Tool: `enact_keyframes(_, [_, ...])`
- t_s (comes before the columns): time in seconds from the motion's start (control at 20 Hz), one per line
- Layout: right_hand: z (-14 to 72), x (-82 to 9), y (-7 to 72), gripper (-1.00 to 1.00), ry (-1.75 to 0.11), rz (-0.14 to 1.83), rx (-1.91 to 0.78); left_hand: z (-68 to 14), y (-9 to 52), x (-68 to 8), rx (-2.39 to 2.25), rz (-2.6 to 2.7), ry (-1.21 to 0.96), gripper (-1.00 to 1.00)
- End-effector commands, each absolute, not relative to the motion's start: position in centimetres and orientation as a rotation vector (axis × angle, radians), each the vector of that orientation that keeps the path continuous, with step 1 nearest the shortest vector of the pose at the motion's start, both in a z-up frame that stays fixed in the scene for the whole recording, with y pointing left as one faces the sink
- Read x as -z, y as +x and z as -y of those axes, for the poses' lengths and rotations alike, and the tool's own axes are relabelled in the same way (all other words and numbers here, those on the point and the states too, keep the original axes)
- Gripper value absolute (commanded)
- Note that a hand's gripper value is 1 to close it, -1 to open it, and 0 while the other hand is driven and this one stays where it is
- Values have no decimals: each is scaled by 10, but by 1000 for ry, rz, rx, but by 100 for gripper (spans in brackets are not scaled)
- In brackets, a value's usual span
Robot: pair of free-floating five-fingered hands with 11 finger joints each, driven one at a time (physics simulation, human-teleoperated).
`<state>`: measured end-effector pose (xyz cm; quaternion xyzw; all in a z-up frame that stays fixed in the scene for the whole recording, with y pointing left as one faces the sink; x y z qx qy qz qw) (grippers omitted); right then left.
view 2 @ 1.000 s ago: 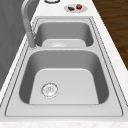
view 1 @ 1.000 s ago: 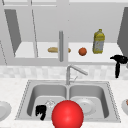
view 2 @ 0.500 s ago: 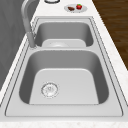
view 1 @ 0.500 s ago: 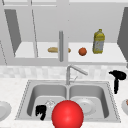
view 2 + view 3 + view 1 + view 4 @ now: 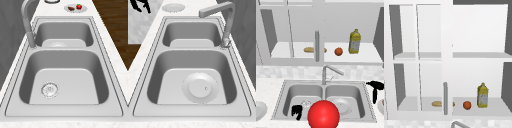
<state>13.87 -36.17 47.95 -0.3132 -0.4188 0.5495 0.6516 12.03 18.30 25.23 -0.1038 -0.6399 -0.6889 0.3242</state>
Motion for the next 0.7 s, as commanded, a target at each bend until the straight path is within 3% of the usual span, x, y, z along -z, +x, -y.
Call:
enact_keyframes(0.0, [377, -451, 140, -100, -643, 937, -1325, -183, 120, -252, 1807, 1679, -272, 0])
enact_keyframes(0.65, [434, -398, 155, -100, -510, 906, -1348, -183, 120, -252, 1807, 1679, -272, 0])
